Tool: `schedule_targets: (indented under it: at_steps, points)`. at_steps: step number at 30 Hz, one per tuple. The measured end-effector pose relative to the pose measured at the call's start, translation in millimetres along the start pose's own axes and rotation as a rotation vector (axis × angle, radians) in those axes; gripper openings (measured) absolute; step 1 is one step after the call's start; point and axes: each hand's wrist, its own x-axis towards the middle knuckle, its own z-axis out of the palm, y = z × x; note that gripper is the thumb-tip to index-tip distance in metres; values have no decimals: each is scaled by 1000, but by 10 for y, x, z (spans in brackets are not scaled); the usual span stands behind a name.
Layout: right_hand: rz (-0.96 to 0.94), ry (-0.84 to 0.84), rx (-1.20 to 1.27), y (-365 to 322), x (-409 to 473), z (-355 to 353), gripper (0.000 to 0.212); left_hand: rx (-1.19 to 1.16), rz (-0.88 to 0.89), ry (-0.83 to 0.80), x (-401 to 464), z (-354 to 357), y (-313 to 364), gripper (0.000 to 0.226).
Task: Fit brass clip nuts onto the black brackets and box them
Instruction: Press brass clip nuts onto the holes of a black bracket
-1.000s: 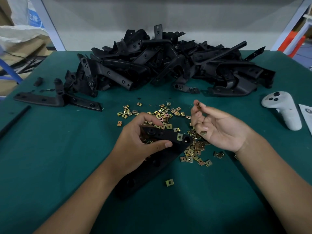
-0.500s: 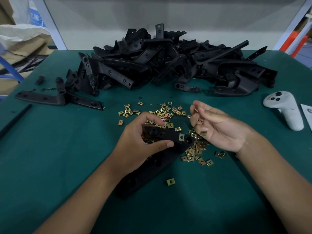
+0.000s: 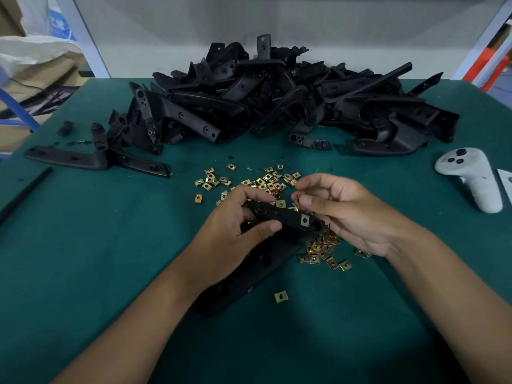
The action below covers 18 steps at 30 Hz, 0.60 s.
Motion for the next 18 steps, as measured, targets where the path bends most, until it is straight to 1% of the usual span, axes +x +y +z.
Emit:
schedule_targets:
  at_steps: [5, 11, 18]
  points:
    - [-13, 36, 54, -4, -1, 61, 33, -42, 63, 11, 13, 7, 9, 31]
    - [1, -19, -12, -2, -31, 142, 28, -51, 137, 23, 20, 8, 8, 34]
    - [-10, -47, -23, 21, -30, 131, 18, -113, 116, 55, 32, 5, -17, 38]
